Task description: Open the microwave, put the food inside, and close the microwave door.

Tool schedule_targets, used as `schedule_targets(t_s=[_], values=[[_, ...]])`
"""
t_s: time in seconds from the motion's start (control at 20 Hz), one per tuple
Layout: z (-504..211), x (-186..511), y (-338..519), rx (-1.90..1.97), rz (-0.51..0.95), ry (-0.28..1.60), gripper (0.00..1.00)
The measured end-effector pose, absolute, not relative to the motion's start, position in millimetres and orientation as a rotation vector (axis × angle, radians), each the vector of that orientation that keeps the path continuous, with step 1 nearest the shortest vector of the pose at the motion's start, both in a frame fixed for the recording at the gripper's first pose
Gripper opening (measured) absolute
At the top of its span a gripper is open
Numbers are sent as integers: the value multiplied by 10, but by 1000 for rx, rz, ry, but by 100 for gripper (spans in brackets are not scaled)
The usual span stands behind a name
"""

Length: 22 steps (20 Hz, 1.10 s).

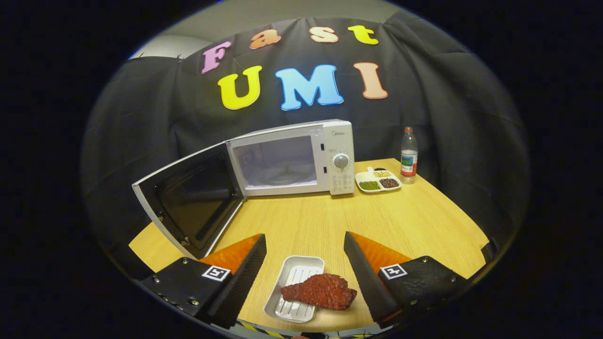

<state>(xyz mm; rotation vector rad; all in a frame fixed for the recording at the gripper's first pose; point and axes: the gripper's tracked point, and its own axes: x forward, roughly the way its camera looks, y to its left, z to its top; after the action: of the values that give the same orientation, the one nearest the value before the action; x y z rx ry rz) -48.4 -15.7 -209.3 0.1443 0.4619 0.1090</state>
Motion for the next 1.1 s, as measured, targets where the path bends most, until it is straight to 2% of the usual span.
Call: schedule_targets(t_s=[0.6, 0.7, 0.75, 0.8, 0.85, 0.9, 1.0, 1.1], values=[[-2758, -723, -291, 393, 34, 647, 98], [-2840, -747, -293, 425, 20, 673, 85], [-2865, -767, -283, 444, 19, 687, 70], [-2877, -767, -274, 466, 15, 692, 66], [-2883, -792, -273, 481, 18, 696, 55], [-2866, -787, -229, 496, 34, 687, 55], [-2819, -779, -212, 497, 39, 682, 35], [-2666, -858, -106, 525, 85, 656, 35]])
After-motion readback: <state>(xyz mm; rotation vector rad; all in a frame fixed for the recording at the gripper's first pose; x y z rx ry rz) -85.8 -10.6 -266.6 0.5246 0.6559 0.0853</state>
